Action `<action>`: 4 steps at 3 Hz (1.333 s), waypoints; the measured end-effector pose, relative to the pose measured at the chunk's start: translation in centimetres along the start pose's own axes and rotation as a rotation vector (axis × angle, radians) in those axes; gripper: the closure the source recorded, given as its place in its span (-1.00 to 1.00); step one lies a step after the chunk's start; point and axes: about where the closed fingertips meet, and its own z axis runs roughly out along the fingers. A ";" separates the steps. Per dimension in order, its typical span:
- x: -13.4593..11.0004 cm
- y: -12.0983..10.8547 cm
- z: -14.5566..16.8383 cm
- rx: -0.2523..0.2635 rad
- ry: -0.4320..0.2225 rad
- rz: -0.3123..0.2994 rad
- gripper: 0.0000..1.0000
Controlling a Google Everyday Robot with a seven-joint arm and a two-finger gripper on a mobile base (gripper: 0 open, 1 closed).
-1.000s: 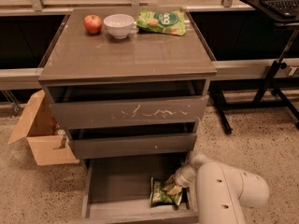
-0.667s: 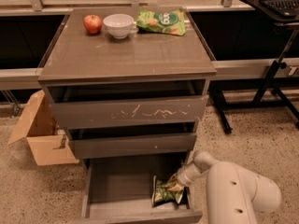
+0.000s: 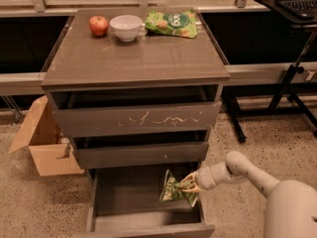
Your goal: Pick green jalapeno chip bag from bottom drawer and place on counter
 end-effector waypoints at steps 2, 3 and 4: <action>-6.2 0.5 -4.1 0.010 -0.130 -0.117 1.00; -9.7 -0.6 -4.3 -0.018 -0.103 -0.185 1.00; -16.5 -2.2 -5.4 -0.070 -0.111 -0.297 1.00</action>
Offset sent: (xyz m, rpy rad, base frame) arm -0.0088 -0.0074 0.0614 0.1208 -0.0764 0.0415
